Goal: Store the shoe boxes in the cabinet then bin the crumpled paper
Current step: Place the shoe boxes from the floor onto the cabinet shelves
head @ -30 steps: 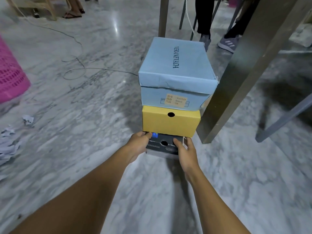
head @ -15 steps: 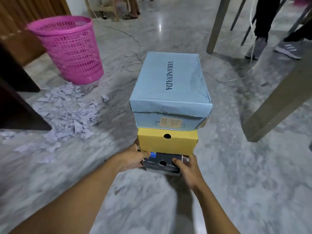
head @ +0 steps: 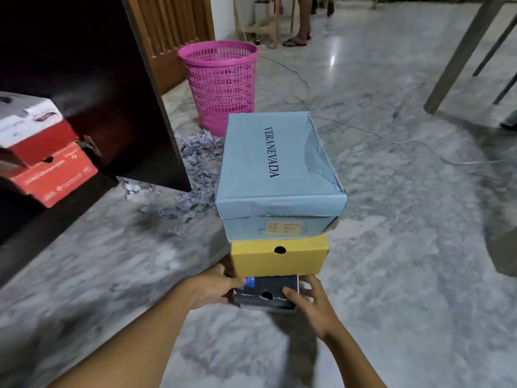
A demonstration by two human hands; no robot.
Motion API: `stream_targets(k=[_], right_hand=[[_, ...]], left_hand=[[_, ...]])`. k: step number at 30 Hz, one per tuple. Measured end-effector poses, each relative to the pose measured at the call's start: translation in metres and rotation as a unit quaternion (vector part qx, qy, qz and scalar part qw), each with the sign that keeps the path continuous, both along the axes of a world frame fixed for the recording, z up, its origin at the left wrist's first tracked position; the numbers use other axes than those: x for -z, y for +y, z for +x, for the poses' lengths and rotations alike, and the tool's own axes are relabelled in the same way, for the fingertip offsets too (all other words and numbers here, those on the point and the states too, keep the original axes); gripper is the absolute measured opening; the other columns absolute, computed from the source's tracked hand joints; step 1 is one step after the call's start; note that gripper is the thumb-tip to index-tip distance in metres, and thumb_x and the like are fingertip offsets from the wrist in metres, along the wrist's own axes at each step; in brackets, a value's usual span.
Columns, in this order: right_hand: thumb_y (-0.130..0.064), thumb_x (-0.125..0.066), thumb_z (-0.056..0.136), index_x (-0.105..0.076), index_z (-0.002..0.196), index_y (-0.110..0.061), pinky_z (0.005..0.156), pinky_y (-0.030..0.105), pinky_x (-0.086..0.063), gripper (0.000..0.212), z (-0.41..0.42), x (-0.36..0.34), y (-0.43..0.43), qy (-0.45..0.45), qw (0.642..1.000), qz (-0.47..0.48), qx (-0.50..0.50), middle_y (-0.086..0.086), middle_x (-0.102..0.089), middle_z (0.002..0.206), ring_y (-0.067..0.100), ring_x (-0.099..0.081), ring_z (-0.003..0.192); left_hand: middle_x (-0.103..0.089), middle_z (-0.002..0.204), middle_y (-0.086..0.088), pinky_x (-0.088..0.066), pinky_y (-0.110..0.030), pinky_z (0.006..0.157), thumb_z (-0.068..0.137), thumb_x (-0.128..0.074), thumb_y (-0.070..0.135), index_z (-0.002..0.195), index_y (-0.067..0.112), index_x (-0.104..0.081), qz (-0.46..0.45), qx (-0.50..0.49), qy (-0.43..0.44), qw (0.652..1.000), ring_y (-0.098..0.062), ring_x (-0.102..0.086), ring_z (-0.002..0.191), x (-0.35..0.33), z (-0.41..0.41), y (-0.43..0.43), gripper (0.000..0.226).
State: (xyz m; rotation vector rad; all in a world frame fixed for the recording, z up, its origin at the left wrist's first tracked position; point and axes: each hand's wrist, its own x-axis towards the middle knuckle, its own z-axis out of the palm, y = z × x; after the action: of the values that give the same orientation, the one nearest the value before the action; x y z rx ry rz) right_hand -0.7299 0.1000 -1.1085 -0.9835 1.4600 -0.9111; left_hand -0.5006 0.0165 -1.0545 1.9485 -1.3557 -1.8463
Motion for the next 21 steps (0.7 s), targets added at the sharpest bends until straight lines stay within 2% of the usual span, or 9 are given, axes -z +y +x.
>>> stream_targets(k=[4,6,9,11,13,15,17,19,21], right_hand=[[-0.045,-0.075,0.076,-0.05,0.133,-0.049,0.1,0.033,-0.043,0.063,-0.025,-0.011,-0.001,-0.108,0.979,0.134,-0.112,-0.02,-0.06,0.132,0.008,-0.055,0.122],[-0.042,-0.069,0.072,-0.055,0.132,-0.038,0.105,0.042,-0.04,0.062,-0.044,-0.01,-0.003,-0.133,0.976,0.159,-0.072,-0.012,-0.062,0.133,0.017,-0.054,0.125],[-0.037,-0.05,0.094,-0.064,0.118,-0.026,0.088,0.041,-0.048,0.03,-0.062,-0.026,-0.019,-0.144,0.98,0.08,0.115,0.004,-0.061,0.136,0.022,-0.06,0.116],[-0.063,-0.052,0.087,-0.064,0.116,-0.029,0.085,0.039,-0.05,0.046,-0.065,-0.056,-0.038,-0.142,0.972,-0.005,0.185,0.004,-0.062,0.133,0.019,-0.061,0.114],[-0.085,-0.059,0.062,-0.06,0.126,-0.033,0.093,0.043,-0.05,0.082,-0.061,-0.095,-0.056,-0.146,0.974,-0.069,0.162,-0.001,-0.063,0.129,0.017,-0.062,0.116],[-0.089,-0.048,0.066,-0.054,0.135,-0.038,0.1,0.048,-0.048,0.086,-0.052,-0.129,-0.07,-0.111,0.985,-0.096,0.086,-0.004,-0.064,0.131,0.017,-0.06,0.12],[-0.089,-0.038,0.073,-0.055,0.133,-0.045,0.099,0.048,-0.046,0.077,-0.04,-0.153,-0.08,-0.054,0.993,-0.104,0.009,-0.009,-0.064,0.131,0.018,-0.059,0.121],[-0.085,-0.039,0.076,-0.061,0.125,-0.043,0.089,0.047,-0.047,0.068,-0.029,-0.168,-0.087,-0.038,0.994,-0.104,-0.008,-0.006,-0.069,0.123,0.021,-0.062,0.113],[-0.071,-0.046,0.081,-0.068,0.112,-0.035,0.074,0.041,-0.044,0.053,-0.02,-0.179,-0.09,-0.063,0.993,-0.097,0.01,-0.002,-0.074,0.106,0.022,-0.064,0.095]], left_hand=[[-0.058,0.123,0.0,-0.048,-0.032,0.093,0.092,-0.059,0.024,0.125,0.014,-0.05,0.008,-0.004,-0.049,0.999,-0.013,-0.056,0.114,-0.006,0.029,-0.004,0.035],[-0.06,0.113,-0.002,-0.046,-0.034,0.091,0.096,-0.047,0.017,0.119,0.015,-0.053,-0.007,-0.041,-0.053,0.998,-0.019,-0.058,0.11,-0.016,0.038,-0.005,0.024],[-0.065,0.1,-0.008,-0.044,-0.032,0.077,0.1,-0.038,0.017,0.117,0.014,-0.06,-0.09,-0.16,-0.015,0.983,-0.026,-0.06,0.09,-0.031,0.044,-0.017,0.028],[-0.067,0.09,-0.006,-0.048,-0.034,0.074,0.1,-0.04,0.022,0.119,0.011,-0.062,-0.152,-0.249,0.017,0.956,-0.024,-0.061,0.08,-0.047,0.043,-0.033,0.031],[-0.068,0.086,-0.002,-0.047,-0.035,0.075,0.098,-0.044,0.043,0.112,0.018,-0.066,-0.185,-0.28,0.052,0.941,-0.023,-0.062,0.083,-0.071,0.036,-0.047,0.036],[-0.067,0.09,-0.001,-0.041,-0.038,0.082,0.088,-0.043,0.069,0.099,0.029,-0.066,-0.195,-0.273,0.092,0.938,-0.022,-0.06,0.093,-0.094,0.024,-0.06,0.048],[-0.069,0.108,0.0,-0.039,-0.044,0.099,0.073,-0.042,0.085,0.105,0.032,-0.067,-0.184,-0.226,0.133,0.947,-0.022,-0.059,0.106,-0.112,0.013,-0.067,0.066],[-0.071,0.113,0.001,-0.044,-0.042,0.097,0.08,-0.042,0.08,0.114,0.032,-0.068,-0.178,-0.185,0.188,0.948,-0.022,-0.065,0.105,-0.128,0.0,-0.066,0.065],[-0.075,0.098,0.0,-0.049,-0.032,0.077,0.091,-0.041,0.063,0.105,0.027,-0.07,-0.17,-0.171,0.228,0.943,-0.018,-0.069,0.084,-0.137,-0.008,-0.062,0.049]])
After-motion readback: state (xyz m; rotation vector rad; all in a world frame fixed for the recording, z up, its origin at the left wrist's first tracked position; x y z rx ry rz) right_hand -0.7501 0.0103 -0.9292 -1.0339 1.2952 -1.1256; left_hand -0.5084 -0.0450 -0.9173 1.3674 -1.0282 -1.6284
